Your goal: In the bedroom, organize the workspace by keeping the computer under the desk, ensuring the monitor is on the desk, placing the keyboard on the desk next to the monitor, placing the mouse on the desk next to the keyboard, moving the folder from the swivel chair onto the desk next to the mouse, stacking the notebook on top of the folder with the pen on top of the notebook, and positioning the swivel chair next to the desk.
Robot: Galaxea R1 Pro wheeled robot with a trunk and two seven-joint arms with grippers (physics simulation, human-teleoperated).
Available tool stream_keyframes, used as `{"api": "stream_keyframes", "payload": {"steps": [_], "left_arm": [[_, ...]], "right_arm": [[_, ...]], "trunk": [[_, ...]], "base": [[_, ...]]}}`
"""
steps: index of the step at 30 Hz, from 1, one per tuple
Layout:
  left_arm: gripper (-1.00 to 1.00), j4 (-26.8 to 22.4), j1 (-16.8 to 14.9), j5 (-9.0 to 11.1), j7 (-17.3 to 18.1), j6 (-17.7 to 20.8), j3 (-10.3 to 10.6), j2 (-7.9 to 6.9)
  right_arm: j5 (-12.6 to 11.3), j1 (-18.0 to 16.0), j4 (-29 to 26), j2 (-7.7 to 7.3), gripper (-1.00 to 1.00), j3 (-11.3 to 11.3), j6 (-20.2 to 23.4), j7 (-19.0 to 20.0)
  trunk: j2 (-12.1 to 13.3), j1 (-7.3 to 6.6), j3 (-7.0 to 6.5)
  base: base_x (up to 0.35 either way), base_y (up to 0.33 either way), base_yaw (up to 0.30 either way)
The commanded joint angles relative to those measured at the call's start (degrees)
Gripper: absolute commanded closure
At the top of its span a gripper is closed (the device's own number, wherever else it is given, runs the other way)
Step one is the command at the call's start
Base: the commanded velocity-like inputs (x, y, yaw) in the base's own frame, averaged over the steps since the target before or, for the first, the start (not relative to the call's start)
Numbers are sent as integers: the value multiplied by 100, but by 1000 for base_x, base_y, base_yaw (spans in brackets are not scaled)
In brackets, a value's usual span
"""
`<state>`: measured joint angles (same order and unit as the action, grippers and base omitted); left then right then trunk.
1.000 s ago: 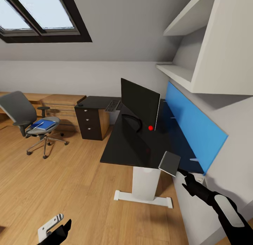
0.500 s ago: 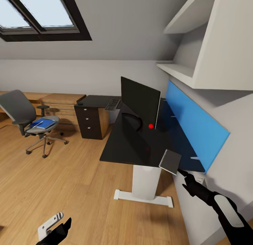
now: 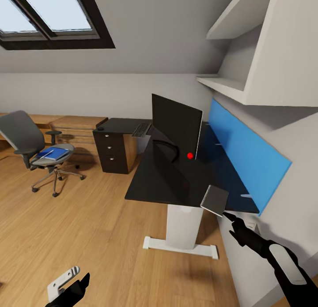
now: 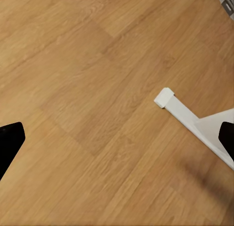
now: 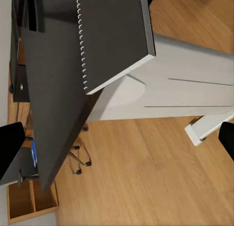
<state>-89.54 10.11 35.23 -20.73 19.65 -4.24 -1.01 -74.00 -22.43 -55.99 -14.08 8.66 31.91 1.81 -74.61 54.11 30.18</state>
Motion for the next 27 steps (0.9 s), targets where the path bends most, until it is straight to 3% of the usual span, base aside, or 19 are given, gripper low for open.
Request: {"api": "stream_keyframes", "payload": {"steps": [1, 27], "left_arm": [[-100, -11, 0, 54, -36, 18, 2, -2], [-100, -3, 0, 54, -36, 21, 9, 4]], "right_arm": [[2, -2, 1, 1, -100, 13, 33, 26], [10, 0, -6, -27, -100, 20, 43, 266]], "trunk": [[-45, 23, 23], [-1087, 594, 490]], "base": [[0, 0, 0], [0, 0, 0]]}}
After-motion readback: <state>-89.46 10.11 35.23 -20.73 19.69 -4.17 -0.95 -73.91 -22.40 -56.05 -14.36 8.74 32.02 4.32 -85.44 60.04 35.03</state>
